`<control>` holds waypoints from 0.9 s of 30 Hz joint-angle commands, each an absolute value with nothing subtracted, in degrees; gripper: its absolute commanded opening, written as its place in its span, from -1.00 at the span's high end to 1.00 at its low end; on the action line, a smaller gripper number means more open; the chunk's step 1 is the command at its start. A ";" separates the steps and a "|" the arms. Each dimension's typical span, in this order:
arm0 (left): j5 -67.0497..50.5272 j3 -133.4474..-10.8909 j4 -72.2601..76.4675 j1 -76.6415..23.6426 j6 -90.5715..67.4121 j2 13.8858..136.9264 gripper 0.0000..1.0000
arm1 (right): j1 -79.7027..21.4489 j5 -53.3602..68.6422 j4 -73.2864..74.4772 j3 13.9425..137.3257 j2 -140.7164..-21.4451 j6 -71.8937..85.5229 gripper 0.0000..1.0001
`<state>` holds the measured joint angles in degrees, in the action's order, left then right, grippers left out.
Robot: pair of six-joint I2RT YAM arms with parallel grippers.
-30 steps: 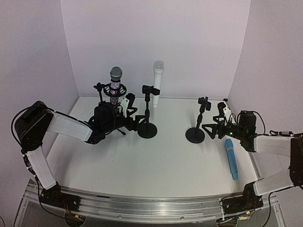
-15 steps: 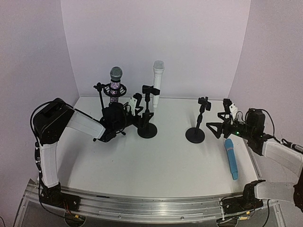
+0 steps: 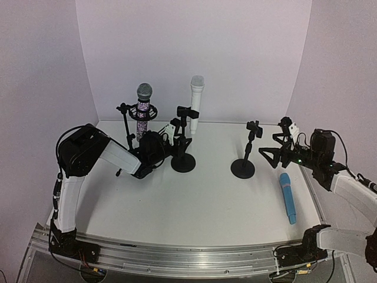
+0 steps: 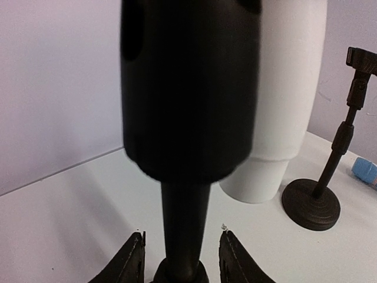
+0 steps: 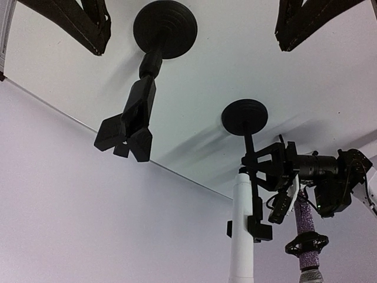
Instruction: Remove the microphone from the stand
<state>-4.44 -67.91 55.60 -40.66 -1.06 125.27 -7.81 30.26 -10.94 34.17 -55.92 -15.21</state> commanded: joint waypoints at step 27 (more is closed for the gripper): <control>9.07 -36.11 70.45 -60.43 -2.13 100.70 1.00 | -18.98 30.76 -0.08 50.06 -54.63 -18.51 -0.86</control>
<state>1.35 -37.62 62.95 -58.78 -1.69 104.66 -14.72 32.65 -2.33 46.61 -53.93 -16.61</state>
